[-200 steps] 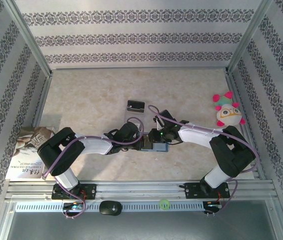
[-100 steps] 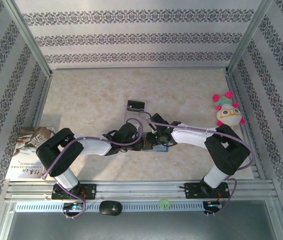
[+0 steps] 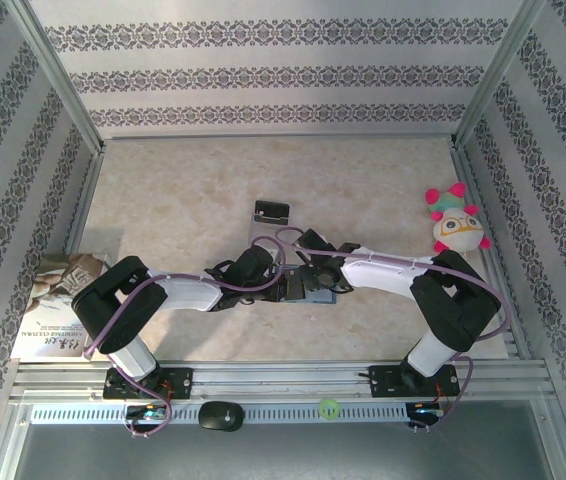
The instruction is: Take the credit cards out of the card holder
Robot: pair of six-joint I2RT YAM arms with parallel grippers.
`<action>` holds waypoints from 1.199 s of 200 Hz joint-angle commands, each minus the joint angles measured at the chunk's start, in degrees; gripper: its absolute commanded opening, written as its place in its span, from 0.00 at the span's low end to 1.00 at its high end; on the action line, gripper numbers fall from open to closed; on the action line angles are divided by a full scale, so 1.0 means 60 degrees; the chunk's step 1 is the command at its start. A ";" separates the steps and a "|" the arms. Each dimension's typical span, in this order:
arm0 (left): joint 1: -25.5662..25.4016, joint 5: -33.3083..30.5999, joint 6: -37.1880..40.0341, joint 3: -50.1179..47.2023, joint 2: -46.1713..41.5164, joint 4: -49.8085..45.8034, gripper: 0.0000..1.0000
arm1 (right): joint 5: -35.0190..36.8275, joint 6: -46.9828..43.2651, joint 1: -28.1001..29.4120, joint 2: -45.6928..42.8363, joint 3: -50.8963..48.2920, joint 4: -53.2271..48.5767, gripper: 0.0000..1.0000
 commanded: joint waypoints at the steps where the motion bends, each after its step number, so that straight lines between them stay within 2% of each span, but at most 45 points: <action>1: 0.0163 -0.0060 -0.0053 -0.0512 0.0097 -0.1300 0.06 | 0.0425 -0.0075 -0.0004 -0.0352 -0.0193 -0.0145 0.32; 49: 0.0155 -0.0272 0.0151 -0.0533 -0.1045 -0.1314 0.28 | 0.0464 -0.0760 0.0468 -0.1665 -0.0203 0.0212 0.42; 67: 0.0106 -0.0509 0.0382 -0.0398 -0.1368 -0.1540 0.34 | 0.0171 -0.1016 0.0505 -0.1440 0.0095 -0.0015 0.43; 86: 0.0046 -0.1053 0.0721 -0.0207 -0.1546 -0.2074 0.35 | 0.0258 -0.1294 0.0682 -0.0999 0.0364 -0.0246 0.45; 117: 0.0031 -0.1569 0.0924 -0.0362 -0.1796 -0.2220 0.45 | 0.0123 -0.1479 0.1057 -0.0354 0.0603 -0.0248 0.45; 184: 0.0042 -0.1571 0.0912 -0.0362 -0.1288 -0.1952 0.56 | 0.0143 -0.1513 0.1252 0.0327 0.0730 -0.0130 0.46; 240: 0.0051 -0.1559 0.0761 -0.0406 -0.0896 -0.1797 0.57 | 0.0295 -0.1274 0.1302 0.0612 0.0497 0.0088 0.45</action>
